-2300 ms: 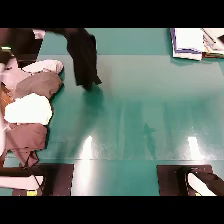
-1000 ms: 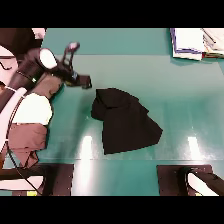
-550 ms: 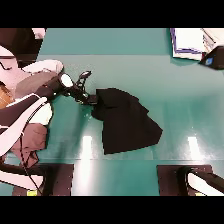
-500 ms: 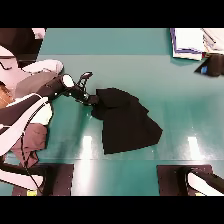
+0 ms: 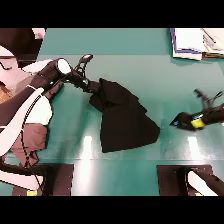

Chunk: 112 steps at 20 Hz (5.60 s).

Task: Fold the shirts.

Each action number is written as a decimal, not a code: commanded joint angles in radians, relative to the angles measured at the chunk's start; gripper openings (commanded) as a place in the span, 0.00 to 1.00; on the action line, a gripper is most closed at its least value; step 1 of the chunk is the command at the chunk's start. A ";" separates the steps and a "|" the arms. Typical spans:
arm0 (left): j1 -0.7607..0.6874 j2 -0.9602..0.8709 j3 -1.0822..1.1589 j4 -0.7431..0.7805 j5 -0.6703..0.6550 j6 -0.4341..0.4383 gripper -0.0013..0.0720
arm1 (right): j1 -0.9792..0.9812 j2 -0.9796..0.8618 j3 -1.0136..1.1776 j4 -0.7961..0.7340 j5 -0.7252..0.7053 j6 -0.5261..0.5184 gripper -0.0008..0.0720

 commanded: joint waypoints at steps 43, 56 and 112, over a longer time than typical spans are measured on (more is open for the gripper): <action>0.142 0.095 -0.092 0.106 -0.143 0.141 0.06 | 0.060 -0.738 1.107 -0.084 0.211 -0.002 0.03; 0.354 0.125 0.044 0.134 -0.351 -0.039 0.81 | -0.027 -0.602 1.051 -0.074 0.218 -0.025 0.71; 0.355 0.774 0.495 -0.109 -0.291 -0.048 0.05 | -0.036 0.202 0.995 -0.008 0.030 -0.039 0.03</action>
